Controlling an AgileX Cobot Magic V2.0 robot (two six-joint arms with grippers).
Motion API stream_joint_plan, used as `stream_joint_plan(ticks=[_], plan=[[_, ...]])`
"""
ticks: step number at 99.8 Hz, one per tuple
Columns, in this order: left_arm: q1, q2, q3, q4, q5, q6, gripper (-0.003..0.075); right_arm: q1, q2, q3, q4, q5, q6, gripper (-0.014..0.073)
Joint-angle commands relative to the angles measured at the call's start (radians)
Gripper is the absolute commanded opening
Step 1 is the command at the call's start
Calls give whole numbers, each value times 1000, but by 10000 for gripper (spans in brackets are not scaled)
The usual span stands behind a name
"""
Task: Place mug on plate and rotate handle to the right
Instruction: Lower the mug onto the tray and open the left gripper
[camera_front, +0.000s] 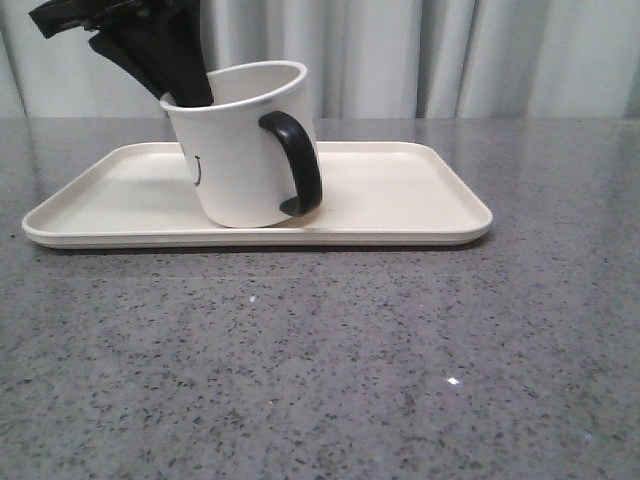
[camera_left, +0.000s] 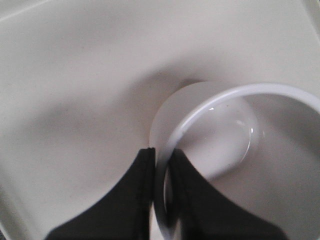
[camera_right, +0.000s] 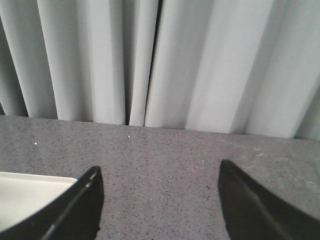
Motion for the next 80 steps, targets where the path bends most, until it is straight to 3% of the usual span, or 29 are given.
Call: stream_joint_plan(ticks=[1,28,62,80], plan=[[-13,-30,-30,-24,-16,-4,-18,2,5,-31,-7,-75,-8,497],[-13,-33,-76,-24,35,-4,-6,2,5,-31,-7,-73,-8,497],[-13,-33,-119,-24,94,-4,190,2,5,-31,-7,-67,-8,497],[-13,-33,-119,-24,110,-4,214,2,5,-31,-7,-56,-7,497]])
